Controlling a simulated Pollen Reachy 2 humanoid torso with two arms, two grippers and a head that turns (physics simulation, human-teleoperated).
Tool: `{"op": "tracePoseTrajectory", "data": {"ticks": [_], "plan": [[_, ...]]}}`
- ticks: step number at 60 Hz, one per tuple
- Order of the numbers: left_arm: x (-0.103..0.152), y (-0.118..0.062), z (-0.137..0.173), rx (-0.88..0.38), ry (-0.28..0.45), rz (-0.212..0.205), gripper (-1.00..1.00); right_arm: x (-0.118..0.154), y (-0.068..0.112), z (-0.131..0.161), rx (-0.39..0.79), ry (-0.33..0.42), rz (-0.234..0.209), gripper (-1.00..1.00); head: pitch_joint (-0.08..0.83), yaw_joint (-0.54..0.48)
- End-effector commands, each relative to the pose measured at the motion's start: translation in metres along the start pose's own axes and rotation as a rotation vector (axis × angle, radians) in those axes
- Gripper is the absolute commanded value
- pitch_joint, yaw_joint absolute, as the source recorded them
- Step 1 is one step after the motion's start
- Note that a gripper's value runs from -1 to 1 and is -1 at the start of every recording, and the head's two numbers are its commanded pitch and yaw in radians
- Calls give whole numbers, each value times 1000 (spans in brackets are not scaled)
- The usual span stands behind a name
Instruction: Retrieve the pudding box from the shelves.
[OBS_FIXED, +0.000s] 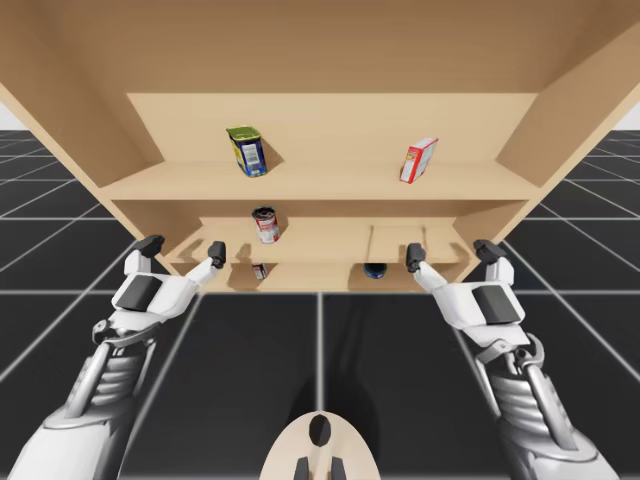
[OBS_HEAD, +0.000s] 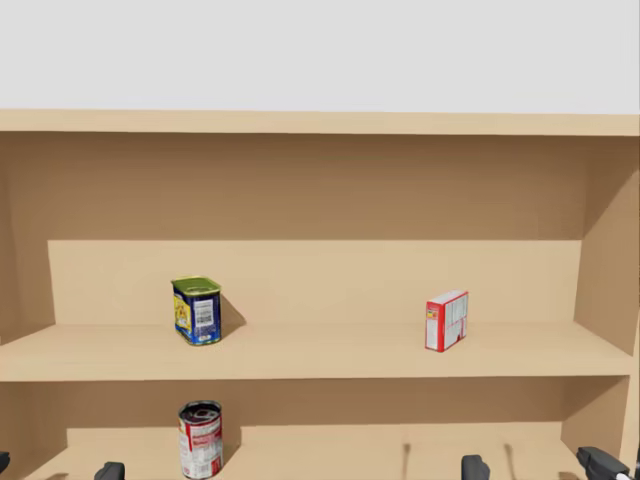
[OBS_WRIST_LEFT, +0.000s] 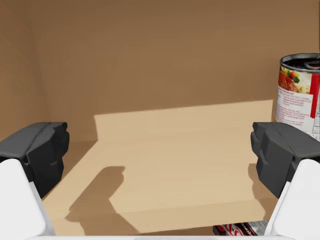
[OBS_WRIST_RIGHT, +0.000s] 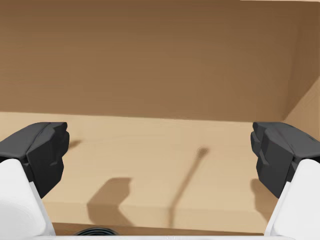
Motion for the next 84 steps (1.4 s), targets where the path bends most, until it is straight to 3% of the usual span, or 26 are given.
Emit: {"op": "tracePoseTrajectory", "data": {"ticks": [1, 13, 32, 53, 64, 77, 80, 81, 84], "plan": [[0, 0, 0, 0, -1, 0, -1000, 0, 3, 2, -18, 9, -26, -1000, 5, -34], [1, 0, 1, 0, -2, 2, -1000, 4, 2, 4, -4, -6, -41, -1000, 77, -32], [2, 0, 2, -3, -13, -1, -1000, 2, 6, 5, 5, 2, -37, -1000, 313, -3], [5, -1, 3, -17, -28, -2, -1000, -1, 8, 4, 11, 20, -29, -1000, 546, 197], [10, -7, 7, -29, -40, 4, -1000, -3, 10, 4, 13, 28, -28, -1000, 595, 251], [27, -27, 30, -59, -24, 58, -1000, -5, 9, 4, 6, 32, -32, -1000, 591, 245], [33, -32, 39, -15, -2, 95, -1000, -5, 9, 4, 3, 32, -32, -1000, 589, 244], [35, -36, 44, 8, 19, 126, -1000, -5, 9, 4, 2, 33, -33, -1000, 591, 245], [34, -42, 53, 11, 98, 158, -1000, -6, 9, 4, 1, 35, -33, -1000, 594, 247]]}}
